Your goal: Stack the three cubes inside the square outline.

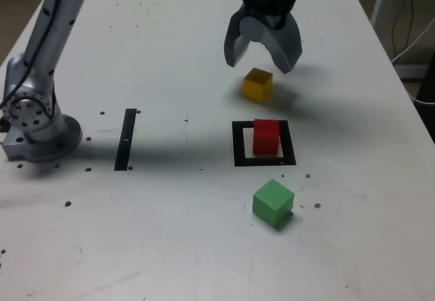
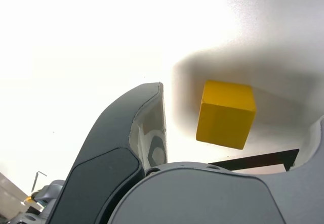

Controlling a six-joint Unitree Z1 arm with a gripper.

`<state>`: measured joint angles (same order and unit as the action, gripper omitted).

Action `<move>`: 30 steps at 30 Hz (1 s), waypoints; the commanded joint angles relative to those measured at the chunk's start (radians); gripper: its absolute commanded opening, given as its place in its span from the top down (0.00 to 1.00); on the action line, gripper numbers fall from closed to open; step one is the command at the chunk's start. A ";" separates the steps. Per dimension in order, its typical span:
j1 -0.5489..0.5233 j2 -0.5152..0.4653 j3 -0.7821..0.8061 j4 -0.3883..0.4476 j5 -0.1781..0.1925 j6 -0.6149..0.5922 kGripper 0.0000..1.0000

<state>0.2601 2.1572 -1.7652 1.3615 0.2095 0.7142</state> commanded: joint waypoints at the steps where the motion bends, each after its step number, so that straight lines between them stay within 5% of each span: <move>1: -0.001 -0.005 0.006 -0.003 0.002 0.001 0.01; 21: -0.012 0.021 0.121 -0.116 -0.015 -0.023 0.03; 30: -0.019 0.039 0.125 -0.132 -0.014 -0.037 0.13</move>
<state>0.2424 2.1865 -1.6419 1.2300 0.1929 0.6816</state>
